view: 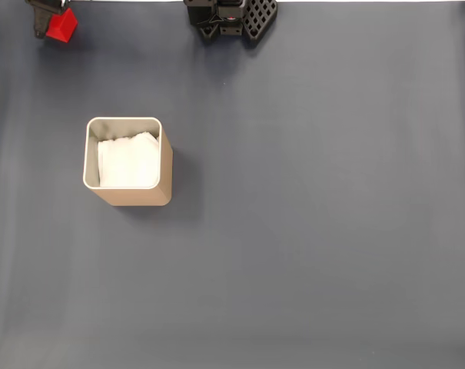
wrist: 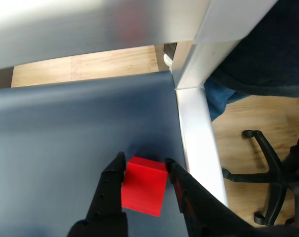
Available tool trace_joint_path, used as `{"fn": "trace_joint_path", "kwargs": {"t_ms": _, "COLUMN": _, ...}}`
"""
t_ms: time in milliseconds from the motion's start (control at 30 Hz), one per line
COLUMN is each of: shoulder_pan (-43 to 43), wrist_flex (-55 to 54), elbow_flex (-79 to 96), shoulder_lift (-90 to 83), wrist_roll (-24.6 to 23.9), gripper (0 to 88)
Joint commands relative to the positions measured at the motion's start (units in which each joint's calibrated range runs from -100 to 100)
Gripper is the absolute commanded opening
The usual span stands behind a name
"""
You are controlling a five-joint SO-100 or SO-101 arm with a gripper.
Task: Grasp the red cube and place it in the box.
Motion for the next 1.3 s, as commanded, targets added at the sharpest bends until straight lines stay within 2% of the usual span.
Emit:
{"fn": "trace_joint_path", "kwargs": {"t_ms": 0, "shoulder_pan": 0.40, "wrist_flex": 0.68, "elbow_flex": -0.23, "shoulder_lift": -2.42, "wrist_roll": 0.54, "gripper": 20.0}}
{"fn": "trace_joint_path", "kwargs": {"t_ms": 700, "shoulder_pan": 0.61, "wrist_flex": 1.17, "elbow_flex": 3.69, "shoulder_lift": -4.84, "wrist_roll": 1.56, "gripper": 17.6}}
{"fn": "trace_joint_path", "kwargs": {"t_ms": 1267, "shoulder_pan": -0.03, "wrist_flex": 6.43, "elbow_flex": 2.33, "shoulder_lift": -7.18, "wrist_roll": 2.69, "gripper": 8.4}}
